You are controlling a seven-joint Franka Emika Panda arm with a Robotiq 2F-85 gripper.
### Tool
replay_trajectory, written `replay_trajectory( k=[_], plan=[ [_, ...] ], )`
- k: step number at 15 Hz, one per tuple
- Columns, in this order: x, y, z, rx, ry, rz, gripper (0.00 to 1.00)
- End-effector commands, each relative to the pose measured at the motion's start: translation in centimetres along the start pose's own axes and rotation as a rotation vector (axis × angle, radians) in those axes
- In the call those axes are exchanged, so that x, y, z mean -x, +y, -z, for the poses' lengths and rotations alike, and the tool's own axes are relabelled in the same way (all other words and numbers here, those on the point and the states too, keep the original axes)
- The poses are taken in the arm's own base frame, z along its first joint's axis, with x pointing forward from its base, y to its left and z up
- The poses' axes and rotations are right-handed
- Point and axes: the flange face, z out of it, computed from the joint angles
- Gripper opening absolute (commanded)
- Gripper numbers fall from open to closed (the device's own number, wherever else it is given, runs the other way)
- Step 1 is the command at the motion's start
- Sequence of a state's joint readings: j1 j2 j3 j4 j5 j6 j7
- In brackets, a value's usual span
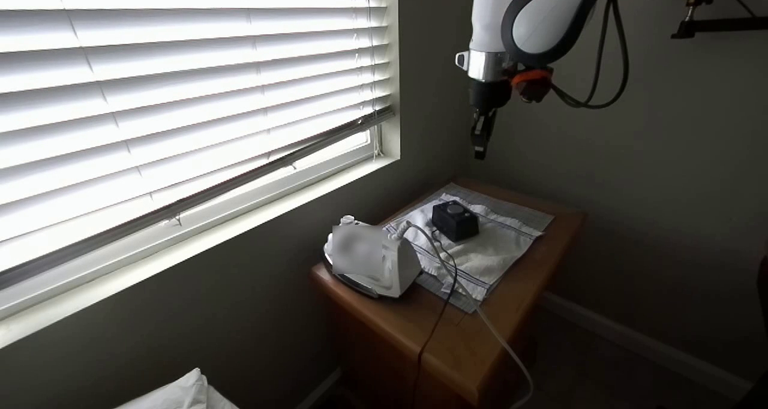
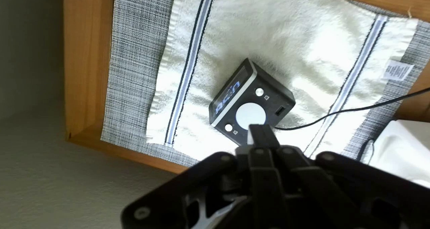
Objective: Press down on the top of the alarm clock.
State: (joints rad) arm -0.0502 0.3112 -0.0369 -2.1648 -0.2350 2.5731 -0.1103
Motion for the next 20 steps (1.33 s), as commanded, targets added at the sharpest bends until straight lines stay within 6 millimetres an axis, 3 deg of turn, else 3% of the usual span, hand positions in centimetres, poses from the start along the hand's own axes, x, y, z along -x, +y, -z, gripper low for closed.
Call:
replay_trajectory(
  k=[1, 20],
  plan=[
    [-0.4, 0.1, -0.4, 0.000, 0.000, 0.001, 0.01],
    [-1.7, -0.2, -1.2, -0.003, -0.011, 0.010, 0.00]
  ],
)
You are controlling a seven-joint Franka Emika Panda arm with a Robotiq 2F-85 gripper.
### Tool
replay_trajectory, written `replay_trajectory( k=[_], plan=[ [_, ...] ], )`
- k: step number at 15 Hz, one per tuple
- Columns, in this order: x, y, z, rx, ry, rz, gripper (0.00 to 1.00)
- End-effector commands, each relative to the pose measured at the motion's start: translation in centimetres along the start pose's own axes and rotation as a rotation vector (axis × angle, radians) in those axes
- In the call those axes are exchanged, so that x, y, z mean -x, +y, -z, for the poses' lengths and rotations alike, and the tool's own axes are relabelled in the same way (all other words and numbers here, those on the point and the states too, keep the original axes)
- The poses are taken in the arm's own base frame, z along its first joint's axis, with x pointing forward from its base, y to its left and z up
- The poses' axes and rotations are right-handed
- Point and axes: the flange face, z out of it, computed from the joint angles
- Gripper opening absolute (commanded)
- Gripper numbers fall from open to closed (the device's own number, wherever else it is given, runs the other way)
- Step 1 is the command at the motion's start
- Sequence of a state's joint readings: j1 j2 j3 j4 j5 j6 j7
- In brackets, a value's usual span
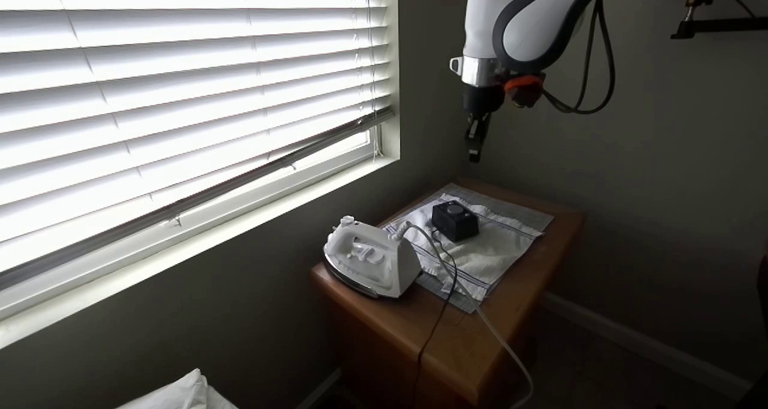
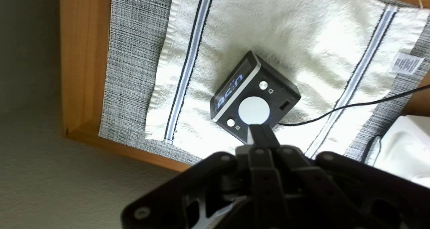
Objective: Press down on the top of the alarm clock.
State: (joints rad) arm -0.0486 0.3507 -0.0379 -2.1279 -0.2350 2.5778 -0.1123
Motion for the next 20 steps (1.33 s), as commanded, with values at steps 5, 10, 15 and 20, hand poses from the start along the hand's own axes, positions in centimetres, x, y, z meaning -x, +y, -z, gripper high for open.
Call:
replay_trajectory(
  k=[5, 10, 15, 20],
  plan=[
    [-1.5, -1.1, -1.7, 0.001, -0.056, 0.024, 0.00],
    [-2.9, -1.7, -4.3, 0.008, -0.080, 0.031, 0.00],
    [-4.5, -1.1, -7.1, 0.009, -0.094, 0.012, 0.00],
    [-4.9, -0.6, -9.8, 0.013, -0.172, 0.002, 0.00]
  ],
)
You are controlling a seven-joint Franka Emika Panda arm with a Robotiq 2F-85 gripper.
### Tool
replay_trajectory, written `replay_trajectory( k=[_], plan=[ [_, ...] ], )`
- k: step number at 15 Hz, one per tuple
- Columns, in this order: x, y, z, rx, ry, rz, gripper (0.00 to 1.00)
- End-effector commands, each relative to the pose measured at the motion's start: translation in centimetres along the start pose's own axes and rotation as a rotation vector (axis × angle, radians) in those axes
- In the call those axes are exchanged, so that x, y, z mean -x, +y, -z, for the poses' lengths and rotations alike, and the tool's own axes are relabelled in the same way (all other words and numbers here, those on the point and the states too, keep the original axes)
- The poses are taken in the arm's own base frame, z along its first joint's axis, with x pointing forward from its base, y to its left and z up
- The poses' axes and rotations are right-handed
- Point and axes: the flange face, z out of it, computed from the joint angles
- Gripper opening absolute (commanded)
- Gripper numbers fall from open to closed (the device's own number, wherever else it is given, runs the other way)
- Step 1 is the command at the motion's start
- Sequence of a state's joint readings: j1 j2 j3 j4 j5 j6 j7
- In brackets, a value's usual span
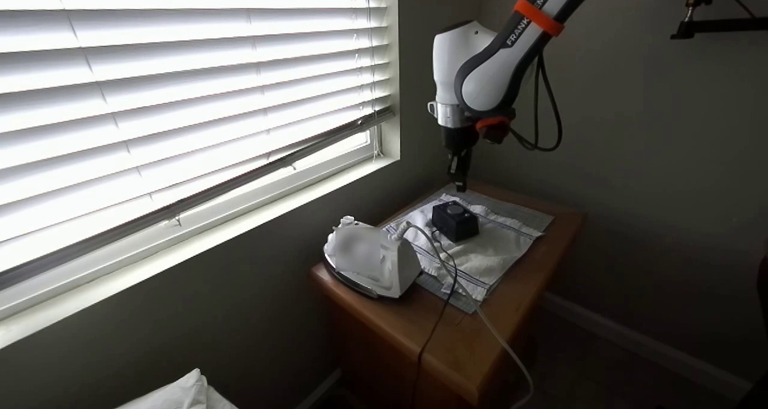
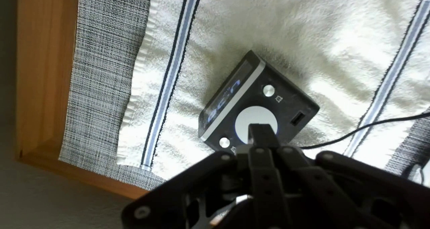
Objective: Press down on the top of the alarm clock.
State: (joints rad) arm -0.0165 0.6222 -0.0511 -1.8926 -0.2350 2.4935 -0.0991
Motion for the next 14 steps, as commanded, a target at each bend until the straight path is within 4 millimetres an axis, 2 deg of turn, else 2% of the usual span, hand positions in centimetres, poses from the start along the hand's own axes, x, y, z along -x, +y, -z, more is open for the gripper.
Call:
replay_trajectory(
  k=[1, 14],
  plan=[
    [-1.2, 0.6, -1.7, 0.016, -0.069, -0.019, 0.00],
    [-3.3, 1.0, -5.1, 0.011, -0.137, -0.033, 0.00]
  ],
)
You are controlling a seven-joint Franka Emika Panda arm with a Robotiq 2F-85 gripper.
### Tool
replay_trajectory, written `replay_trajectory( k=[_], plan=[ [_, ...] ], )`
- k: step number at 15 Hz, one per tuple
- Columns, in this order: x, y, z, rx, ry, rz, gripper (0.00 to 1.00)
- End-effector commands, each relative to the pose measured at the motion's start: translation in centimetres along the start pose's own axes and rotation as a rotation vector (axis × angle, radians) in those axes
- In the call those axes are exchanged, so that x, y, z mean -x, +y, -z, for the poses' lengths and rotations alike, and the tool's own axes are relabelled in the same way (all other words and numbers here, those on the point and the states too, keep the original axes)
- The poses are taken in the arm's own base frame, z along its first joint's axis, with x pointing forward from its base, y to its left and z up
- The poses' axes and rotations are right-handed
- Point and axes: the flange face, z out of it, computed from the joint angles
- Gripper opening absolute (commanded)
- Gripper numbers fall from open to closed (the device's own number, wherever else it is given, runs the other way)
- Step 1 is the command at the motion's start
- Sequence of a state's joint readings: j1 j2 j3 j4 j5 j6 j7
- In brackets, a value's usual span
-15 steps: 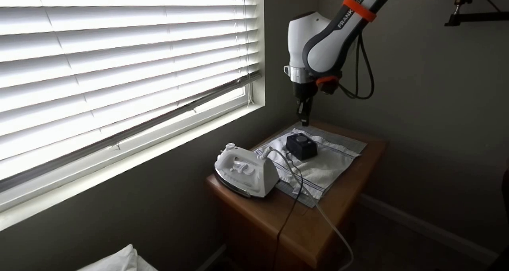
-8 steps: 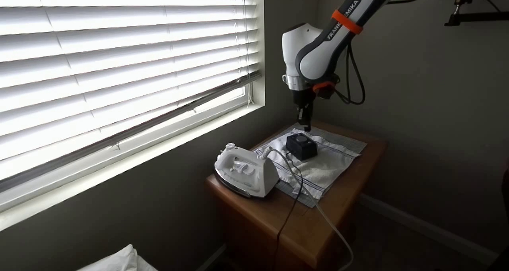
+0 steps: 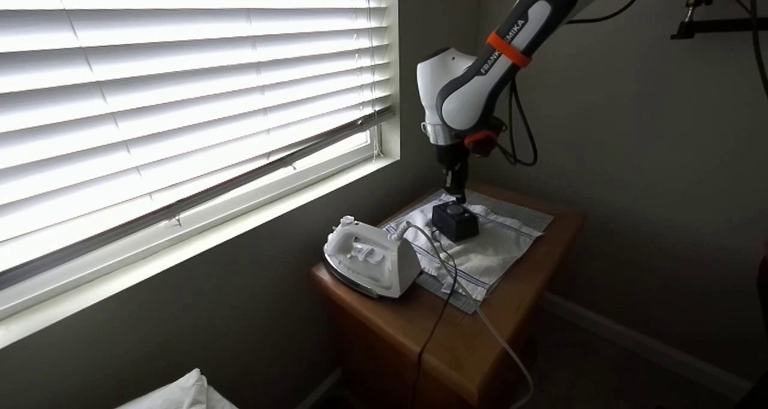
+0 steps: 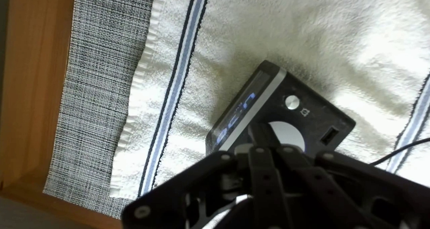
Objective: Press down on the top of the alarm clock.
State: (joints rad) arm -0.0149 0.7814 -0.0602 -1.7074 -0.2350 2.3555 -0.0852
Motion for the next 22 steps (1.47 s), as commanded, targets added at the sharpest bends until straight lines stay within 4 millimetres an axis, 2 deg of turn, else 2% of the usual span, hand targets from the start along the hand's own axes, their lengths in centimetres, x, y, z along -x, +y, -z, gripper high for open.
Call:
replay_trajectory(
  k=[1, 11, 22],
  plan=[
    [-1.1, 0.3, -0.7, 0.004, -0.026, -0.015, 0.00],
    [-1.7, 0.4, -1.3, 0.003, -0.051, -0.012, 0.00],
    [-2.3, -1.0, -0.9, 0.015, -0.031, 0.017, 0.00]
  ],
)
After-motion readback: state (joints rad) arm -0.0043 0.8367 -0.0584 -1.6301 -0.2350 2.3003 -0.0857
